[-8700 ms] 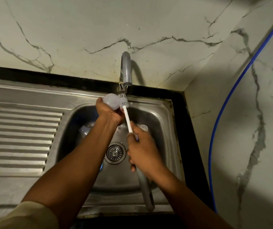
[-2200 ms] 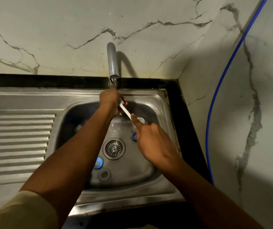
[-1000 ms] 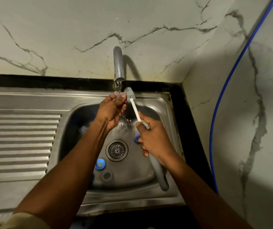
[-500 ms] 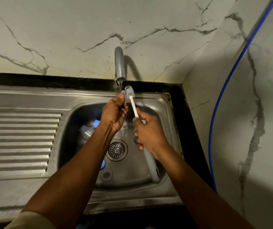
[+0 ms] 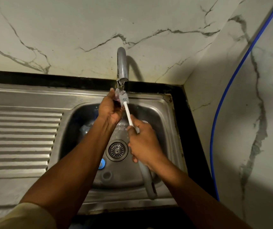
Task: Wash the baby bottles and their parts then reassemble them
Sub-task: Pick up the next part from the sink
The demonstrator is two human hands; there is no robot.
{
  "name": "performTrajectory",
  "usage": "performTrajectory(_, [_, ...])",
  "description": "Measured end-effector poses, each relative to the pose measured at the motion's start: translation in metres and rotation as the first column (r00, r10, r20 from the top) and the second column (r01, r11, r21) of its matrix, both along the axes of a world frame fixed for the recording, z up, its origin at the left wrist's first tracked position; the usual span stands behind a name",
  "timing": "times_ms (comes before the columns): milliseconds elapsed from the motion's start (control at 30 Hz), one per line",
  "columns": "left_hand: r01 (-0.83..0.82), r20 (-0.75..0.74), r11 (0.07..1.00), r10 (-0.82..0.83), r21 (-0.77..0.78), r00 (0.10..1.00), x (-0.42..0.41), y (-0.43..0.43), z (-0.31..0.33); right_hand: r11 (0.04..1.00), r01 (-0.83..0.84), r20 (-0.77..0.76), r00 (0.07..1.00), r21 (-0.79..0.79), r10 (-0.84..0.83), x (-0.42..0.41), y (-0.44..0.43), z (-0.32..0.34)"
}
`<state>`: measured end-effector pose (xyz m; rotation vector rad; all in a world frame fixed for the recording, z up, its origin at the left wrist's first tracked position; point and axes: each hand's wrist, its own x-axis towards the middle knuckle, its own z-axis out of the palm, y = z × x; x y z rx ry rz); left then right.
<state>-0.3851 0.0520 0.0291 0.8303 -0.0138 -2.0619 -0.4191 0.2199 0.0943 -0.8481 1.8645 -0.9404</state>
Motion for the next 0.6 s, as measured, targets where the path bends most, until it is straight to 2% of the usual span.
performTrajectory(133, [0.090,0.134,0.995,-0.083,-0.043,0.988,-0.011,0.010,0.000,0.995,0.084,-0.052,0.995,-0.060,-0.087,-0.012,-0.022,-0.007])
performTrajectory(233, [0.009,0.073,0.999,-0.011,0.035,0.997,-0.004,-0.006,-0.002,1.000,0.003,-0.067,0.998,0.013,-0.002,-0.003,-0.007,-0.007])
performTrajectory(300, [-0.008,0.082,0.999,0.004,0.050,0.997,-0.001,-0.012,-0.010,0.999,-0.016,-0.064,0.998,0.037,0.018,0.002,0.000,-0.007])
performTrajectory(433, [0.158,0.256,0.987,-0.148,-0.019,0.955,-0.011,0.004,-0.016,0.998,0.058,-0.035,0.998,-0.004,-0.058,-0.011,-0.015,-0.009])
performTrajectory(600, [0.202,0.196,0.979,-0.198,0.000,0.960,0.000,-0.004,-0.006,0.998,0.060,-0.002,0.998,-0.008,-0.060,-0.018,-0.015,-0.005])
